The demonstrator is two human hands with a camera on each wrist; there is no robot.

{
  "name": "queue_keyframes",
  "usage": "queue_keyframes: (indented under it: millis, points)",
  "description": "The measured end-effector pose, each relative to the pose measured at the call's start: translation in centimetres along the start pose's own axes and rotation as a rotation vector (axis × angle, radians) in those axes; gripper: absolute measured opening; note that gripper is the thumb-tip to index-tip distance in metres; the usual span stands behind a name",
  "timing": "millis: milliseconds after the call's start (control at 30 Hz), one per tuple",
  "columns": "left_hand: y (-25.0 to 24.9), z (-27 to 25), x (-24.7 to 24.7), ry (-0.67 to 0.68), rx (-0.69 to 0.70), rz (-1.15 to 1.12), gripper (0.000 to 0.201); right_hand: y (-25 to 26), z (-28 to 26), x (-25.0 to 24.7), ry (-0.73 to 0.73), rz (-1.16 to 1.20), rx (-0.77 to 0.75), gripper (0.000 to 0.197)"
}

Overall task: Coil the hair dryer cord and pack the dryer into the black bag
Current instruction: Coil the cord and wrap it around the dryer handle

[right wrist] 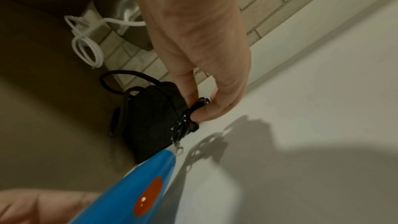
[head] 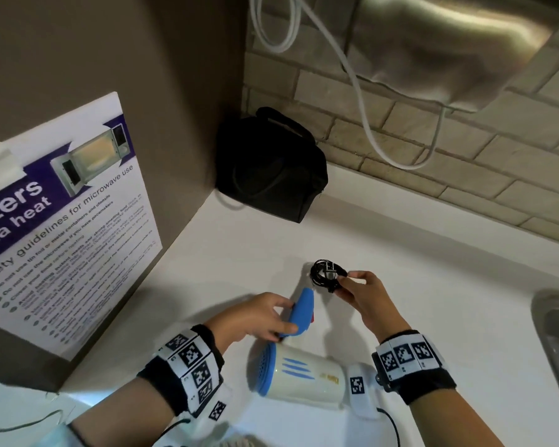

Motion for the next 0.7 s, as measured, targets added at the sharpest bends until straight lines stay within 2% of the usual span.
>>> queue_keyframes:
  millis: [267, 433, 700]
  points:
    - [-0.8, 2.3, 0.7, -0.099, 0.007, -0.009, 0.051, -0.2, 1.9, -1.7, -0.007, -0.118, 0.032, 0.018]
    - [-0.9, 2.6, 0.9, -0.129, 0.008, -0.038, 0.052, 0.2, 2.3, -2.0, 0.073, -0.265, 0.087, 0.024]
    - [-0.8, 2.5, 1.1, -0.142, 0.032, -0.052, 0.05, 1.3, 1.3, -2.2, 0.058, -0.548, 0.078, 0.025]
Point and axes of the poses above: each hand's wrist, its own z-axis towards the middle knuckle, its own x-axis out of the palm, y = z × x, the point moved 1 cm from there along z, towards the middle knuckle, and after that the axes turned 2 degrees about y, right-handed, at the moved point
